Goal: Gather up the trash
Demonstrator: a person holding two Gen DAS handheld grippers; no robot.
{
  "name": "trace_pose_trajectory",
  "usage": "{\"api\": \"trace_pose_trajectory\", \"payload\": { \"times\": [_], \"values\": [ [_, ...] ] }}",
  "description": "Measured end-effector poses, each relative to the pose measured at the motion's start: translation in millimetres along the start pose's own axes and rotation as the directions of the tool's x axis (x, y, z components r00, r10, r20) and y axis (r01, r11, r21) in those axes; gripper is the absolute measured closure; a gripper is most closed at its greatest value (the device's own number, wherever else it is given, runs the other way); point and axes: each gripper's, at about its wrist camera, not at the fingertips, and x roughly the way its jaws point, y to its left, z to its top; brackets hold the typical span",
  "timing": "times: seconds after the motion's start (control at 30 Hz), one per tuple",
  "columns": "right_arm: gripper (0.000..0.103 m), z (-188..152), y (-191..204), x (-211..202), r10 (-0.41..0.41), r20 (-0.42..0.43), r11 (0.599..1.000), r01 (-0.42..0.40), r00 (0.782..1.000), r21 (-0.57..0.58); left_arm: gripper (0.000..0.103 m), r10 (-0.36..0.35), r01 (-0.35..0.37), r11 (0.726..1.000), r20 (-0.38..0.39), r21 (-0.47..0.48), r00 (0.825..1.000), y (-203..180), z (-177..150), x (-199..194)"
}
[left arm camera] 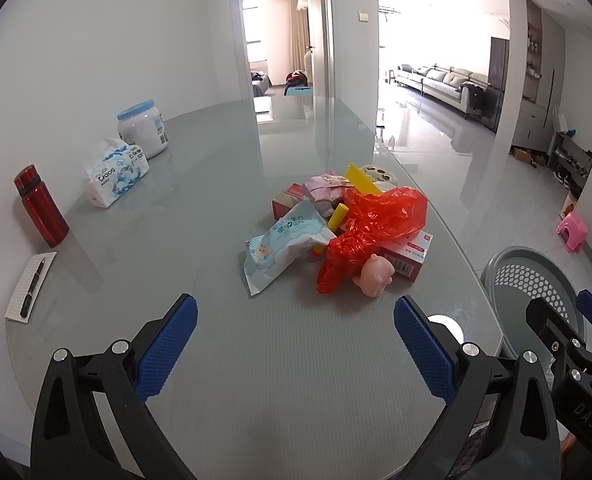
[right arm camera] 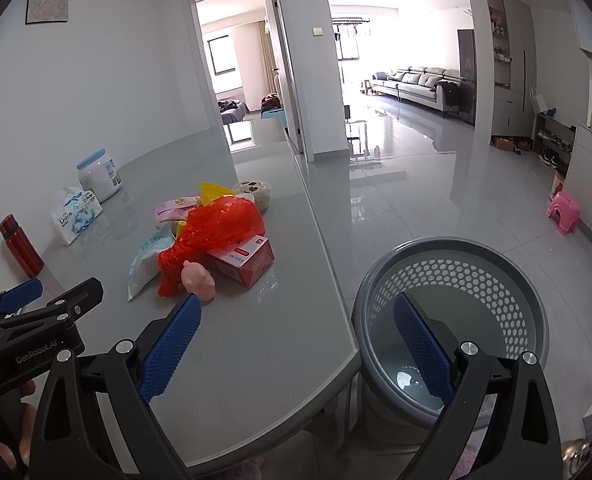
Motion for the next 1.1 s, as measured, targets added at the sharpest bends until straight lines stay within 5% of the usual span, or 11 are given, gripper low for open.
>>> {"api": "trace_pose_trajectory", "payload": {
  "times": [1.1],
  "values": [
    [0.010, 0.6, 1.9, -0.9, 0.004, -0.005, 1.000, -0.004, 1.000, -0.004, 0.006, -0.002, 0.002, 1.000, 0.007, -0.002, 1.000, 2.3, -0.5, -4.0]
  ]
}}
